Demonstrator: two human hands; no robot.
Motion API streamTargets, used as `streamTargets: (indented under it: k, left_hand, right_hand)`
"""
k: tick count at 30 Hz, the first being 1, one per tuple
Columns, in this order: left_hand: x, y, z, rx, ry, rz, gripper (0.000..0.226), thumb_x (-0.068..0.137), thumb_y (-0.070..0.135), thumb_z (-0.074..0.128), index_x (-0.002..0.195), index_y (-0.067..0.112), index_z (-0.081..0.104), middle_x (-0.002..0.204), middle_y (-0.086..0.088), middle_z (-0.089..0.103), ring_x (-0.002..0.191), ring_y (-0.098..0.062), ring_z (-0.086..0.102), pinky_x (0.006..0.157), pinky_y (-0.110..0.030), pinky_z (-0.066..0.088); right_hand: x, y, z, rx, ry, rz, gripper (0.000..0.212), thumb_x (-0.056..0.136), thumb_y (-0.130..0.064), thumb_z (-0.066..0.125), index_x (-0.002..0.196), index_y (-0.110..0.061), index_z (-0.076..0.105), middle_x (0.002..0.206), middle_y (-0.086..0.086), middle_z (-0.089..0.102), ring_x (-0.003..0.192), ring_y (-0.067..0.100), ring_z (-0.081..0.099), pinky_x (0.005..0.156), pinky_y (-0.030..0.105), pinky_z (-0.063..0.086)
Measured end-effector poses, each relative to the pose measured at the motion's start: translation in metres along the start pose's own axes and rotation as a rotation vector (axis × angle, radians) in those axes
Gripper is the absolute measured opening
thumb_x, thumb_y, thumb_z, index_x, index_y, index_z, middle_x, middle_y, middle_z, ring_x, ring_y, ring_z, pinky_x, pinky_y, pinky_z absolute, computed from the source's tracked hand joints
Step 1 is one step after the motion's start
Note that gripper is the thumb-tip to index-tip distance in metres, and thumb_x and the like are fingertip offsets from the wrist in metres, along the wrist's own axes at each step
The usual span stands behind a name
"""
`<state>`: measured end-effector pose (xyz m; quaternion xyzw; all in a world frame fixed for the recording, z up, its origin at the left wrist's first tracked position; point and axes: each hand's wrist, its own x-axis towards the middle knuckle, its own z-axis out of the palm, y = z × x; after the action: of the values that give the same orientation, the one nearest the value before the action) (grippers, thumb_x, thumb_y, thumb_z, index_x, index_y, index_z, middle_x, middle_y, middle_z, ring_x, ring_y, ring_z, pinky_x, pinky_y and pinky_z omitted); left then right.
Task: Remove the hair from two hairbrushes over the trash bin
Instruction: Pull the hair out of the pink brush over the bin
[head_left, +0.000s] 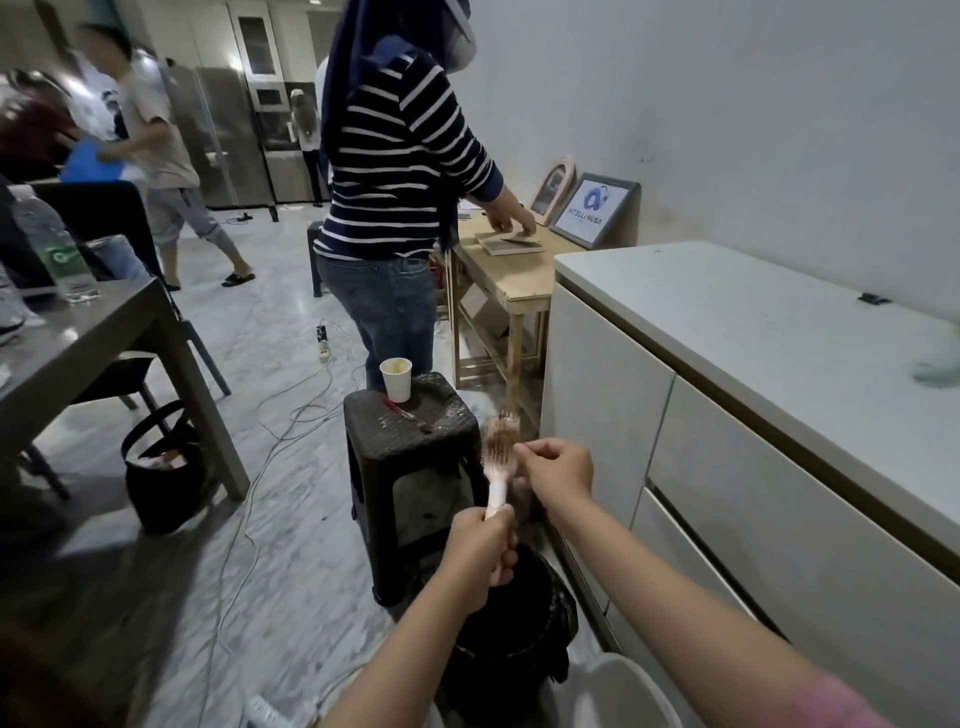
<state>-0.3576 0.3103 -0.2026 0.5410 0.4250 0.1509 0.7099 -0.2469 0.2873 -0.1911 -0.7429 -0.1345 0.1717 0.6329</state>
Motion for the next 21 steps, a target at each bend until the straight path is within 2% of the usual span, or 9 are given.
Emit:
streamTargets:
  k: [2, 4, 6, 9, 12, 15, 18, 21]
  left_hand:
    - [0.003, 0.003, -0.006, -0.108, 0.045, -0.047, 0.020, 0.098, 0.013, 0.046, 0.078, 0.009, 0.050, 0.057, -0.003, 0.044, 0.032, -0.007, 0.035, 0.035, -0.012, 0.023]
    - [0.007, 0.005, -0.013, -0.178, 0.067, -0.085, 0.021, 0.097, 0.011, 0.046, 0.077, 0.009, 0.051, 0.057, -0.002, 0.043, 0.028, -0.006, 0.034, 0.034, -0.011, 0.022]
    - [0.011, 0.007, -0.016, -0.202, 0.078, -0.085, 0.020, 0.097, 0.010, 0.047, 0.078, 0.009, 0.051, 0.057, -0.002, 0.043, 0.027, -0.005, 0.034, 0.034, -0.010, 0.022]
    - [0.020, 0.007, -0.022, -0.322, 0.125, -0.089, 0.022, 0.097, 0.008, 0.044, 0.076, 0.010, 0.047, 0.058, -0.002, 0.040, 0.026, -0.004, 0.033, 0.032, -0.009, 0.022]
    - [0.035, 0.007, -0.044, -0.478, 0.218, -0.097, 0.024, 0.097, 0.006, 0.039, 0.074, 0.011, 0.041, 0.059, -0.001, 0.035, 0.024, -0.003, 0.031, 0.030, -0.008, 0.021]
    - [0.047, 0.003, -0.068, -0.430, 0.300, -0.090, 0.020, 0.095, 0.006, 0.039, 0.076, 0.011, 0.042, 0.060, -0.002, 0.037, 0.030, -0.006, 0.033, 0.031, -0.010, 0.023]
    - [0.051, 0.001, -0.085, -0.369, 0.378, -0.094, 0.011, 0.094, 0.002, 0.039, 0.086, 0.005, 0.045, 0.065, -0.005, 0.040, 0.045, -0.012, 0.034, 0.032, -0.012, 0.026]
    - [0.055, -0.003, -0.098, -0.287, 0.417, -0.118, 0.010, 0.092, 0.002, 0.040, 0.099, 0.004, 0.048, 0.066, -0.006, 0.043, 0.048, -0.014, 0.035, 0.035, -0.018, 0.029]
  right_hand:
    - [0.000, 0.003, 0.001, 0.051, 0.000, 0.024, 0.016, 0.082, -0.009, 0.071, 0.067, -0.009, 0.066, 0.068, 0.008, 0.066, 0.057, 0.020, 0.062, 0.056, 0.027, 0.054]
    - [0.000, 0.007, 0.001, 0.061, -0.004, 0.039, 0.018, 0.083, -0.009, 0.070, 0.067, -0.010, 0.065, 0.067, 0.007, 0.065, 0.052, 0.018, 0.061, 0.058, 0.028, 0.054]
    - [0.000, 0.011, 0.000, 0.085, 0.000, 0.052, 0.018, 0.085, -0.009, 0.069, 0.068, -0.009, 0.064, 0.070, 0.007, 0.065, 0.055, 0.018, 0.063, 0.060, 0.030, 0.056]
    - [0.003, 0.012, -0.008, 0.147, 0.042, 0.065, 0.019, 0.088, -0.007, 0.065, 0.070, -0.007, 0.060, 0.070, 0.006, 0.060, 0.060, 0.019, 0.062, 0.056, 0.023, 0.054]
    - [0.011, 0.012, -0.025, 0.225, 0.132, 0.114, 0.021, 0.089, -0.005, 0.063, 0.069, -0.007, 0.056, 0.069, 0.006, 0.056, 0.053, 0.015, 0.057, 0.065, 0.030, 0.057]
    - [0.023, 0.013, -0.047, 0.248, 0.223, 0.135, 0.022, 0.089, -0.005, 0.064, 0.069, -0.008, 0.055, 0.072, 0.008, 0.057, 0.054, 0.014, 0.056, 0.074, 0.035, 0.057]
    - [0.030, 0.013, -0.061, 0.260, 0.295, 0.153, 0.020, 0.089, -0.008, 0.063, 0.070, -0.010, 0.056, 0.073, 0.005, 0.059, 0.058, 0.015, 0.059, 0.074, 0.033, 0.057]
    - [0.036, 0.011, -0.065, 0.290, 0.373, 0.149, 0.024, 0.089, -0.009, 0.064, 0.068, -0.011, 0.053, 0.076, 0.004, 0.059, 0.057, 0.014, 0.058, 0.073, 0.032, 0.057]
